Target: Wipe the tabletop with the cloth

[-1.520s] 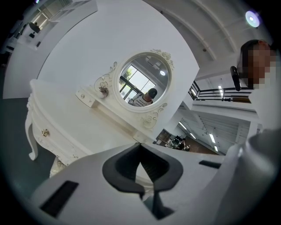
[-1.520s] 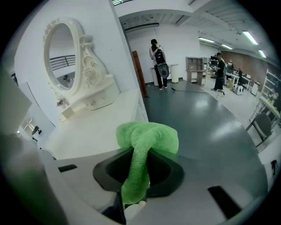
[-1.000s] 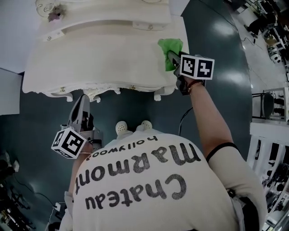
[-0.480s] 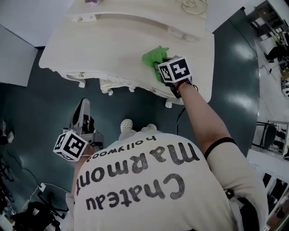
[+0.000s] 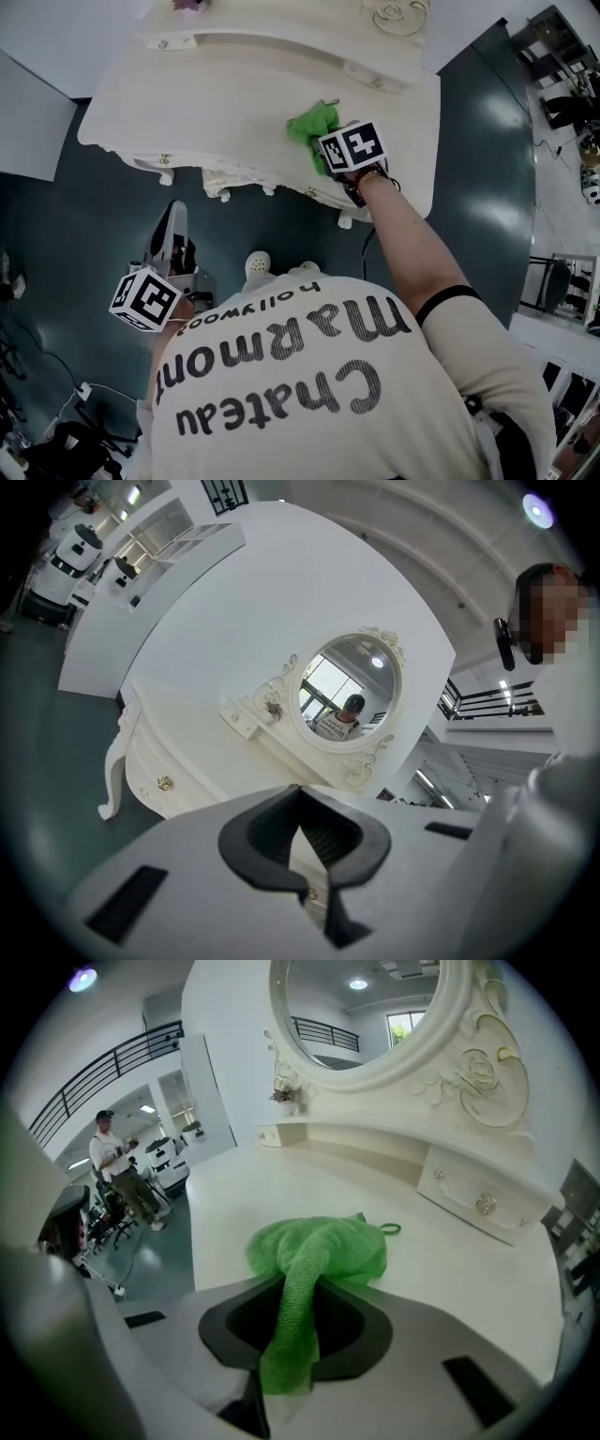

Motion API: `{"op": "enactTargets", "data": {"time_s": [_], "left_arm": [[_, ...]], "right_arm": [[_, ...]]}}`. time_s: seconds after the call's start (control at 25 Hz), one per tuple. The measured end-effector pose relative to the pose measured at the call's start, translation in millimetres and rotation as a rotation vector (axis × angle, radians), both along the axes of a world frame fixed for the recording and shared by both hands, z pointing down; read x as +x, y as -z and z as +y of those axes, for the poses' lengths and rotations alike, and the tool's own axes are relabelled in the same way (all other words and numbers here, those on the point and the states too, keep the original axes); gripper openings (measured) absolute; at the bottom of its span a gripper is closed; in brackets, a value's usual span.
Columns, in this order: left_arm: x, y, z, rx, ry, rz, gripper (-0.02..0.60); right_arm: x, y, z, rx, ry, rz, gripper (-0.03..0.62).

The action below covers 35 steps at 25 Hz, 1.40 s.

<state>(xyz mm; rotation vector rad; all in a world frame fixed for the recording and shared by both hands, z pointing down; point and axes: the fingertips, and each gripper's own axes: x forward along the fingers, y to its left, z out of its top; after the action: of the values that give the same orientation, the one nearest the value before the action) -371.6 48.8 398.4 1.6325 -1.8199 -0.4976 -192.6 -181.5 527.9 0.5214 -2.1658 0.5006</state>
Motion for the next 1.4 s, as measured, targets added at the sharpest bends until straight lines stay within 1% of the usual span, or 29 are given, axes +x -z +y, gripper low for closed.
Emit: {"op": "enactTargets", "data": {"time_s": [0.2, 0.4, 0.76, 1.04, 1.16, 1.4], "left_arm": [[5.9, 7.3, -8.3, 0.015, -0.009, -0.01, 0.006], [13.3, 8.5, -13.2, 0.019, -0.027, -0.011, 0.006], [15.7, 12.5, -21.1, 0.032, -0.047, -0.015, 0.006], [32.2, 14.1, -44.1, 0.05, -0.114, -0.015, 0.006], [38.9, 13.8, -50.1, 0.051, -0.128, -0.011, 0.006], [60.0, 15.0, -68.0, 0.057, -0.197, -0.014, 0.006]], "right_arm": [[2.7, 0.3, 0.7, 0.002, 0.009, 0.022, 0.097], [11.3, -0.2, 0.7, 0.011, -0.001, 0.017, 0.097], [35.1, -0.2, -0.1, 0.016, -0.051, 0.015, 0.097], [64.5, -1.9, -3.3, 0.009, -0.104, 0.019, 0.097], [79.1, -1.8, -5.6, 0.011, -0.124, 0.019, 0.097], [118.2, -1.5, -9.8, 0.012, -0.203, 0.014, 0.097]]}}
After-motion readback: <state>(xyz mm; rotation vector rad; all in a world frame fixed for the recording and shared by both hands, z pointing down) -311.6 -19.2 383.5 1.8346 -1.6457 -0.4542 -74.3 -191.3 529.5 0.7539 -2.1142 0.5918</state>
